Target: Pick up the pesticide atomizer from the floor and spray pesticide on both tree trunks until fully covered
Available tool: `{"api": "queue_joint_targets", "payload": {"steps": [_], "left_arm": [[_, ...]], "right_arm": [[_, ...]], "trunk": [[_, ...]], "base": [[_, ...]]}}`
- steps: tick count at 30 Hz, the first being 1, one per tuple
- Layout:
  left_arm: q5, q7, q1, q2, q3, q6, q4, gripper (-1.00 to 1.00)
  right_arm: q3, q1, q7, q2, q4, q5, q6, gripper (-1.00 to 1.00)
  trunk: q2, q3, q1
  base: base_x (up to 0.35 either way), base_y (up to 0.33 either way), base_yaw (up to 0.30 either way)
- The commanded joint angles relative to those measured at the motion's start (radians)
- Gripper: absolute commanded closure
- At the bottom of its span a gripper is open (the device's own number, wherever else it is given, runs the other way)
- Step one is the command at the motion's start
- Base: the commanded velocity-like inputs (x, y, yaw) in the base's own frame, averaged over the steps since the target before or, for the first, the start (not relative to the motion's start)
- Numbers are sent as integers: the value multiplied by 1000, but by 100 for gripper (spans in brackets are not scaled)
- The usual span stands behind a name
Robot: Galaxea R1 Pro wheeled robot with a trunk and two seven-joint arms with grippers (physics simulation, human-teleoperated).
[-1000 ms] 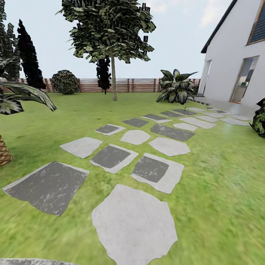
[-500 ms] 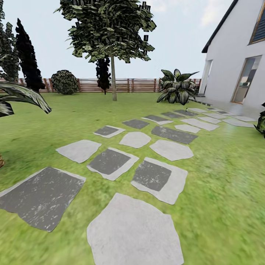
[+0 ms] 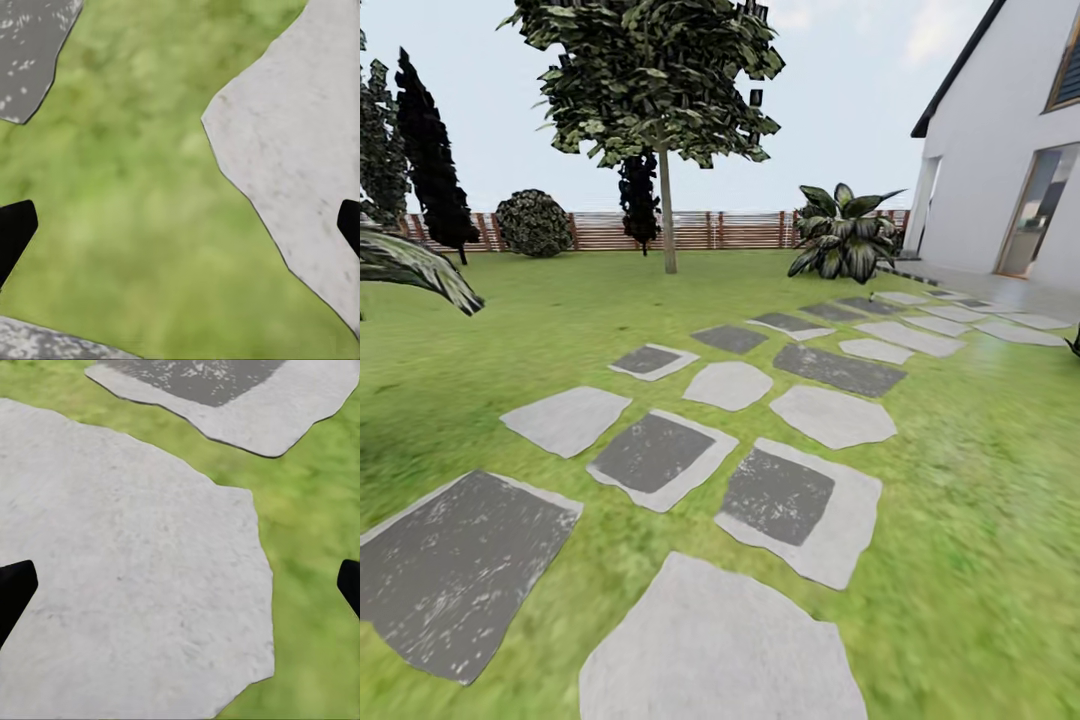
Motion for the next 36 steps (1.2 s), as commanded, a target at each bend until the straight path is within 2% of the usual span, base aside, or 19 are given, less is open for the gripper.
{"api": "queue_joint_targets", "payload": {"steps": [1,36], "left_arm": [[0,0,0,0,0,0,0,-100],[0,0,0,0,0,0,0,-100]], "right_arm": [[0,0,0,0,0,0,0,-100],[0,0,0,0,0,0,0,-100]], "trunk": [[0,0,0],[0,0,0]], "base": [[339,0,0],[339,0,-9]]}}
